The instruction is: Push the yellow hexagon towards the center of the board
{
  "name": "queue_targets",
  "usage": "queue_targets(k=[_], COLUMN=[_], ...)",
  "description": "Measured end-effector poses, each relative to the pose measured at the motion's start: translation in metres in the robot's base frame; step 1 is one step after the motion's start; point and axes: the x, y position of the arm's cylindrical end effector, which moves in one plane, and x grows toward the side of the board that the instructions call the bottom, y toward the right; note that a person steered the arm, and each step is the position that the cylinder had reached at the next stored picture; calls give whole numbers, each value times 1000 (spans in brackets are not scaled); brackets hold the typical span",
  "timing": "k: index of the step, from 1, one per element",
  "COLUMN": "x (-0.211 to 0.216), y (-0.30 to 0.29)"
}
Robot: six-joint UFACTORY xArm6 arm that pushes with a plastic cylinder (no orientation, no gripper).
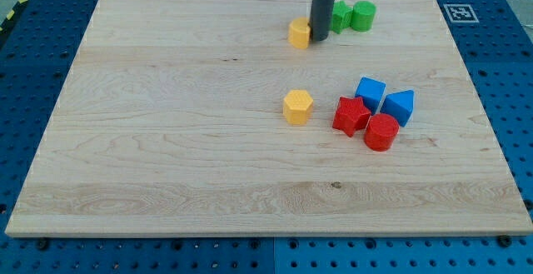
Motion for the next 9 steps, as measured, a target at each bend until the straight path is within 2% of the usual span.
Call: queue_targets(k=[1, 3, 4, 5, 6, 8, 9], x=[41, 127, 178, 174, 157, 156, 141], y=[-41, -83, -72, -12, 11, -46, -47])
